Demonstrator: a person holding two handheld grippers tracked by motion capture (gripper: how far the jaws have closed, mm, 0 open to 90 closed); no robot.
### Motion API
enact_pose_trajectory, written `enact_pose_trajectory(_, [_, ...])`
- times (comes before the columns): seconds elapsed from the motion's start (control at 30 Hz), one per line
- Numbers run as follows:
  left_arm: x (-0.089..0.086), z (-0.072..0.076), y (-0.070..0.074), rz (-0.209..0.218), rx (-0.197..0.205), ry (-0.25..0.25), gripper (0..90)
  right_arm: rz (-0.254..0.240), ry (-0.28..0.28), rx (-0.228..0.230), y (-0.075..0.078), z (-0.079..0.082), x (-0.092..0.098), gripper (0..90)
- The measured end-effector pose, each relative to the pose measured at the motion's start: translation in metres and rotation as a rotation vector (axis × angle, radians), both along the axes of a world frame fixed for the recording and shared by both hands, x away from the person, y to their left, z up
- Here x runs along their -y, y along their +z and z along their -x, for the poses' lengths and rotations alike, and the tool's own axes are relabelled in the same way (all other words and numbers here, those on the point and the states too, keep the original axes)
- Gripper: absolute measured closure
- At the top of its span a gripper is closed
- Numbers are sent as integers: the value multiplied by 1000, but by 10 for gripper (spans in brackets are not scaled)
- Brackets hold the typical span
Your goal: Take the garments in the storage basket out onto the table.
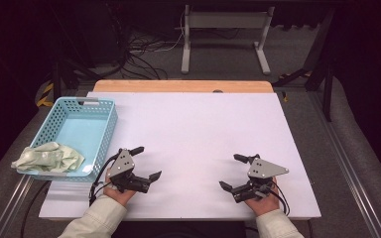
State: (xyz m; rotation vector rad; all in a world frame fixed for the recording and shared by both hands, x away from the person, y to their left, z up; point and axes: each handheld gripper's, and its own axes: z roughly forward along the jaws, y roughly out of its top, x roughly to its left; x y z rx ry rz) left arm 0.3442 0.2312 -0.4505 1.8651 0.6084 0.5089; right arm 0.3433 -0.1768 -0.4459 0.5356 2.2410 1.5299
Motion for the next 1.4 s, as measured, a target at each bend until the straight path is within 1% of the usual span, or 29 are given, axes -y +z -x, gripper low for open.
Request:
enact_pose_trajectory(0.2, [-1, 0, 2, 13, -12, 6, 1, -2, 1, 1, 0, 0, 0, 8])
enact_pose_trajectory(0.3, [-5, -1, 6, 9, -19, -3, 1, 1, 6, 0, 0, 0, 0, 8])
enact_pose_trajectory(0.37, [-6, -1, 9, -4, -14, -10, 2, 2, 8, -1, 0, 0, 0, 9])
enact_pose_trajectory(0.4, [-7, -1, 10, -8, -18, -13, 3, 3, 8, 0, 0, 0, 0, 9])
enact_pose_trajectory(0.53, [-6, 0, 13, 1, -22, -32, 8, 3, 12, 0, -1, -1, -1, 9])
enact_pose_trajectory(0.67, [-5, 1, 17, -10, -12, -44, 11, 3, 13, -3, -1, -1, -1, 9])
enact_pose_trajectory(0.77, [-5, 0, 19, -6, -12, -49, 10, 3, 13, -3, -1, -1, -1, 9])
enact_pose_trajectory(0.83, [-5, 1, 20, 0, -23, -55, 11, 3, 13, -4, -1, -1, -1, 9])
enact_pose_trajectory(0.87, [-5, 1, 21, -8, -22, -56, 11, 3, 14, -5, -1, -1, -1, 9])
enact_pose_trajectory(0.9, [-5, 1, 22, -7, -21, -57, 12, 2, 15, -5, -1, -1, -1, 9])
enact_pose_trajectory(1.0, [-6, 1, 26, -20, -24, -75, 16, 3, 16, -7, -1, -1, -2, 9])
enact_pose_trajectory(1.07, [-6, 1, 30, -26, -12, -86, 16, 2, 17, -8, -1, -1, -2, 9])
enact_pose_trajectory(1.17, [-7, 1, 34, -35, -6, -90, 15, 3, 19, -9, -1, -1, -2, 9])
enact_pose_trajectory(1.27, [-7, 1, 36, -29, -9, -90, 15, 3, 21, -9, -2, -1, -2, 10])
enact_pose_trajectory(1.4, [-8, 1, 39, -34, -9, -97, 15, 3, 24, -11, -2, -1, -2, 10])
